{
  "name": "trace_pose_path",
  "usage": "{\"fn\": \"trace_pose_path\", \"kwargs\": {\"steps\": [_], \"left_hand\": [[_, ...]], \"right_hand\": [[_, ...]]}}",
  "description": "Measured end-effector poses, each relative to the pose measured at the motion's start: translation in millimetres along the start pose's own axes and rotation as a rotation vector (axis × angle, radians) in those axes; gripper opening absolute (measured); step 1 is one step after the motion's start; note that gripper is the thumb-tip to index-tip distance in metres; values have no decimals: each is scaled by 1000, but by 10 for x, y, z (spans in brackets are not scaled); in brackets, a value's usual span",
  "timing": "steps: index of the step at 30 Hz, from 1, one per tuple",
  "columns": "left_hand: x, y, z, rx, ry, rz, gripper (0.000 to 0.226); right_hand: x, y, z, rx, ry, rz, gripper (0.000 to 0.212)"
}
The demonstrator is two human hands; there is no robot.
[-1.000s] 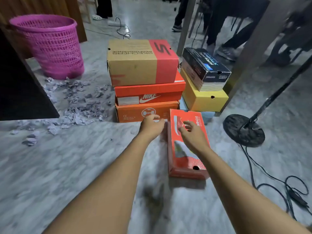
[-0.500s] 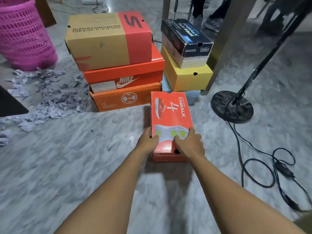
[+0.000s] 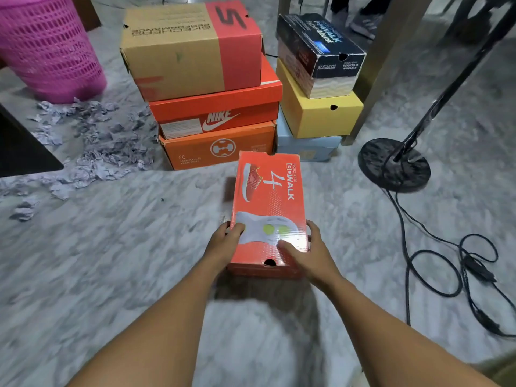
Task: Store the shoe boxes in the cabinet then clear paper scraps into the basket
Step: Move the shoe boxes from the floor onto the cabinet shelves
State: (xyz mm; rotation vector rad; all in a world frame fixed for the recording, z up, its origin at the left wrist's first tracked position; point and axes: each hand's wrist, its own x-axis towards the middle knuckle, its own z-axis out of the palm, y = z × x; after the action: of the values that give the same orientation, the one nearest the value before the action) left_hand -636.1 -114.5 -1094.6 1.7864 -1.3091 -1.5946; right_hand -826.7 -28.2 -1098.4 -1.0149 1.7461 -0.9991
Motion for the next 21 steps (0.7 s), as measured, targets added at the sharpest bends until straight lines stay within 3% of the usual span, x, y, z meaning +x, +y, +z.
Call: {"fn": "trace_pose_path", "kwargs": {"steps": [5, 11, 21], "left_hand": [[-58, -34, -202, -26, 102, 31, 30], [-229, -275, -589, -83, 281, 56, 45], [-727, -580, -1305, -197, 618, 62, 73]], "right_hand": [[33, -102, 176, 10, -109, -125, 67], [87, -391, 469, -48, -296, -226, 79], [141, -1140, 1201, -59, -796, -468, 96]]}}
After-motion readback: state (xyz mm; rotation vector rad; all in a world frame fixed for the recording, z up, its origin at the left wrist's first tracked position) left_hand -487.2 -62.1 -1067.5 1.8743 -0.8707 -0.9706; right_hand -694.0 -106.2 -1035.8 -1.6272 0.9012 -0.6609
